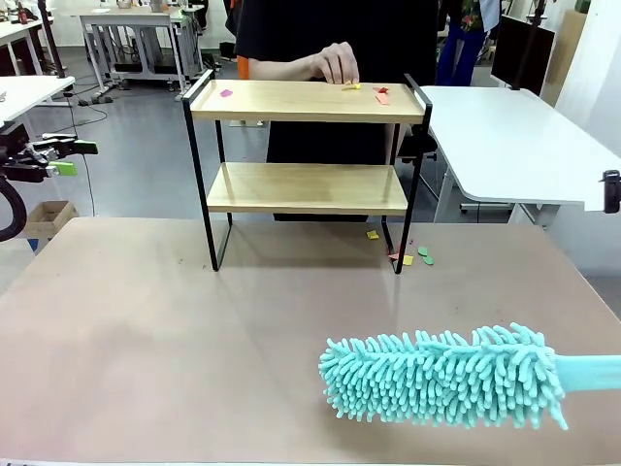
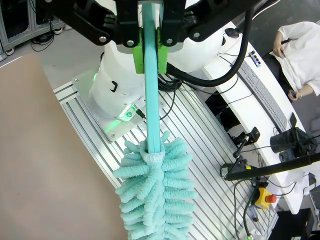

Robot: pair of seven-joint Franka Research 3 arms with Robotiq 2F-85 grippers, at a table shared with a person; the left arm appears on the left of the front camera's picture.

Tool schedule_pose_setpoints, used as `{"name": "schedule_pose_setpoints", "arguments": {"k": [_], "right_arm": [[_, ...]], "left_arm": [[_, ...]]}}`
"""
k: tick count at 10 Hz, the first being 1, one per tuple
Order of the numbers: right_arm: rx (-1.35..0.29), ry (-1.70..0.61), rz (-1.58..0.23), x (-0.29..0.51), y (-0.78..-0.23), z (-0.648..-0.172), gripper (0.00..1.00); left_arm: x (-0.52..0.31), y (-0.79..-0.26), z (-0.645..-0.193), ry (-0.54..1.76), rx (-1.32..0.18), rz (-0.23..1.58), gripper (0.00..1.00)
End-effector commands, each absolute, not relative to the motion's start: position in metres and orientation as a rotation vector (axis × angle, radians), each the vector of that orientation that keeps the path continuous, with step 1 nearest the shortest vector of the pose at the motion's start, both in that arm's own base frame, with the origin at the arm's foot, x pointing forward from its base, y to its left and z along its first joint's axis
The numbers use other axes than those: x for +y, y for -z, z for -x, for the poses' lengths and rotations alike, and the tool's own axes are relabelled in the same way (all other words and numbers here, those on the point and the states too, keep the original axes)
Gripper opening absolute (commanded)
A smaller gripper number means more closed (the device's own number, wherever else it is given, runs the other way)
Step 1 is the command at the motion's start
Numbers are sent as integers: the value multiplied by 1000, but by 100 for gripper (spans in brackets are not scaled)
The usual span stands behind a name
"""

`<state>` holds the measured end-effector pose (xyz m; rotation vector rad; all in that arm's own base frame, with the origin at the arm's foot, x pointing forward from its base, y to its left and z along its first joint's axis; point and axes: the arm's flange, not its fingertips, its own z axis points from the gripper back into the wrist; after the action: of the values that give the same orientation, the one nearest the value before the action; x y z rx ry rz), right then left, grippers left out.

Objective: Clean the shelf.
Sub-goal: Clean the specific section of the Shelf indicated by the human with the Duster.

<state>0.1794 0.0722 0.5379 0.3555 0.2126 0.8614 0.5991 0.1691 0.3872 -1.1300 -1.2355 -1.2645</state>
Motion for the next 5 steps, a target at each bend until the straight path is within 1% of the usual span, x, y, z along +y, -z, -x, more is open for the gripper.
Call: {"name": "schedule_pose_setpoints", "arguments": {"k": [1, 5], "right_arm": [[212, -861, -373, 74, -539, -179, 13], [212, -861, -373, 74, -539, -179, 13]], "left_arm": [[169, -389, -598, 1275, -1239, 1126, 100], [169, -389, -598, 1275, -1239, 1126, 100]]}}
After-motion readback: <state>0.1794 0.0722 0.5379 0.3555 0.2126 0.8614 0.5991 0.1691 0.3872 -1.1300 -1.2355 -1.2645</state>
